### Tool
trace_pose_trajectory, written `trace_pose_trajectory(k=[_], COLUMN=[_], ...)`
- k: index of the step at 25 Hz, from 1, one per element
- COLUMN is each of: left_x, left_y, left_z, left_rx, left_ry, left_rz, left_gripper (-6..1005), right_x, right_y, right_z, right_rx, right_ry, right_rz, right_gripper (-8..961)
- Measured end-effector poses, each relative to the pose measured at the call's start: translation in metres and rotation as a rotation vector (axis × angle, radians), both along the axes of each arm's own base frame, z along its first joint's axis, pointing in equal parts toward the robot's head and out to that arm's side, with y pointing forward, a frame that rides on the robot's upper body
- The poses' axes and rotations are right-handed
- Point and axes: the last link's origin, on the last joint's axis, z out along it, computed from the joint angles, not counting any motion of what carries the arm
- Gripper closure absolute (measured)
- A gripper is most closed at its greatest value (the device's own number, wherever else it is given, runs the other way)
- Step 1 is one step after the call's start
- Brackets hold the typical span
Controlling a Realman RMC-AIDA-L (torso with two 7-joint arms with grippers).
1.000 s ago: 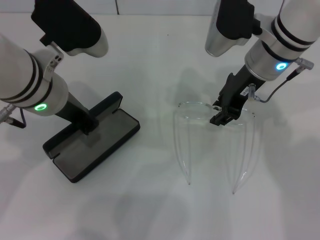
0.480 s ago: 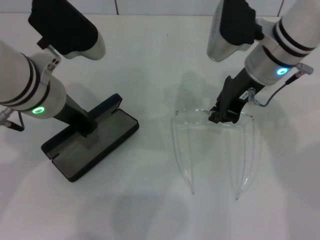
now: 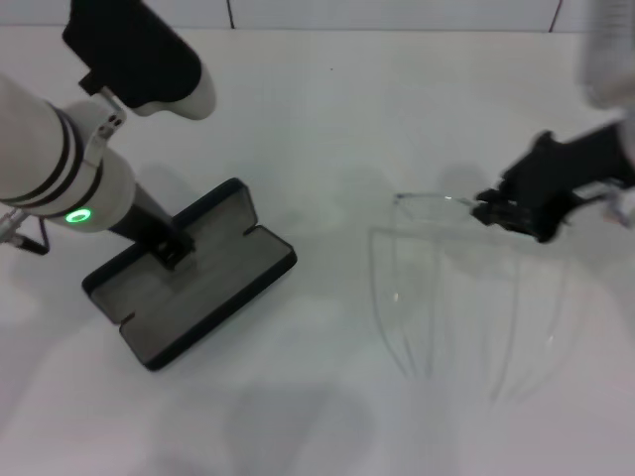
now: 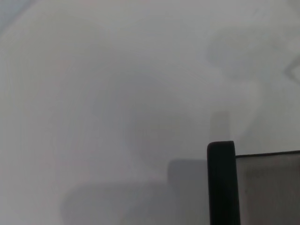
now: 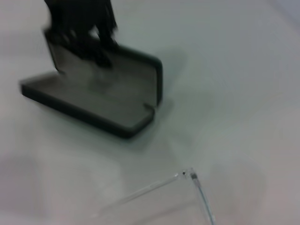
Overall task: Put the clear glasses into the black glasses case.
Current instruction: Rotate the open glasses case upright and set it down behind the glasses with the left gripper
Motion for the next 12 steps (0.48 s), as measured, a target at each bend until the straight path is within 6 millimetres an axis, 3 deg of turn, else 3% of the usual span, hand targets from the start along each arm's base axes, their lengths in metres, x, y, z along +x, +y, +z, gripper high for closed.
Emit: trace_pose_trajectory(k=[3, 8, 12], left_x=[0.011, 0.027, 0.057], left_y=[0.000, 0.002, 0.009], left_z=[0.001, -0.001, -0.013], left_rx=[-0.009, -0.035, -0.086], left_ry=[0.006, 0.022, 0.050], left_rz=[-0.065, -0.156, -0.284], left_gripper=[804, 807, 807], right_x=[0.010, 0.022, 0.044], right_y=[-0.028, -0.058, -0.081], right_z=[0.032, 0.064, 0.093], right_rx=[0.067, 0.130, 0.108], right_ry=[0.109, 0.202, 0.285], right_rz=[0.001, 0.005, -0.038], right_gripper=[864, 874, 887])
